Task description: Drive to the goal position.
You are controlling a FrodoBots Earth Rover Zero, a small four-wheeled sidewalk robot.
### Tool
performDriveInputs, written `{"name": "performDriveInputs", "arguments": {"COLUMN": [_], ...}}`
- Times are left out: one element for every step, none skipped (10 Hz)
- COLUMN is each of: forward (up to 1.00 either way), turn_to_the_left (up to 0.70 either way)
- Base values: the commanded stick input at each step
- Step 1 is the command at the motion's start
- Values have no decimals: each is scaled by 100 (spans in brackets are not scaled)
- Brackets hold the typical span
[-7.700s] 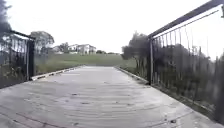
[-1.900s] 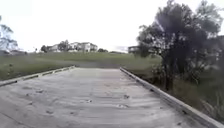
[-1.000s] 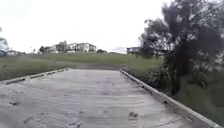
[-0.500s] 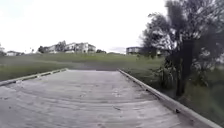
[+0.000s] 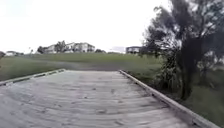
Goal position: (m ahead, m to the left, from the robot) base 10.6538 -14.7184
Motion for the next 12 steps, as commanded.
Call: {"name": "performDriveInputs", "arguments": {"forward": [70, 70, 70, 70, 70, 70, 70, 70, 70, 70, 70, 70], "turn_to_the_left": [30, 9, 3, 0, 0, 0, 0, 0, 0, 0, 0, 0]}}
